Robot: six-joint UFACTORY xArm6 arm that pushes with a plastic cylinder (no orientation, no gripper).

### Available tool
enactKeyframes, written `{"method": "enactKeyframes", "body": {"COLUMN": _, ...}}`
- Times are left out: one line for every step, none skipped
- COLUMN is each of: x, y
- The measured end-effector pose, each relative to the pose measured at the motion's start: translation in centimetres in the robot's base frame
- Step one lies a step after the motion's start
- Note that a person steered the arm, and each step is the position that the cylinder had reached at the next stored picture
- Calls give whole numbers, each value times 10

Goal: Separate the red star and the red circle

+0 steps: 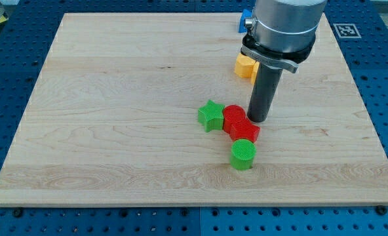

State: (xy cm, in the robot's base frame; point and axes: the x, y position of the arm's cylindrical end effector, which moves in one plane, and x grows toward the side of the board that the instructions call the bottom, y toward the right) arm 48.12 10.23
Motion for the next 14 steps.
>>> {"method": "enactKeyframes", "body": {"x": 0, "y": 0}}
{"method": "enactKeyframes", "body": {"x": 0, "y": 0}}
{"method": "enactKeyframes", "body": {"x": 9, "y": 0}}
{"method": "enactKeyframes", "body": {"x": 34, "y": 0}}
{"method": "enactKeyframes", "body": {"x": 57, "y": 0}}
{"method": "enactKeyframes", "body": {"x": 75, "y": 0}}
{"method": "enactKeyframes", "body": {"x": 83, "y": 0}}
{"method": "enactKeyframes", "body": {"x": 83, "y": 0}}
{"method": "enactKeyframes", "body": {"x": 83, "y": 6}}
{"method": "enactKeyframes", "body": {"x": 83, "y": 14}}
{"method": "enactKeyframes", "body": {"x": 83, "y": 15}}
{"method": "enactKeyframes", "body": {"x": 83, "y": 15}}
{"method": "enactKeyframes", "body": {"x": 83, "y": 12}}
{"method": "enactKeyframes", "body": {"x": 83, "y": 9}}
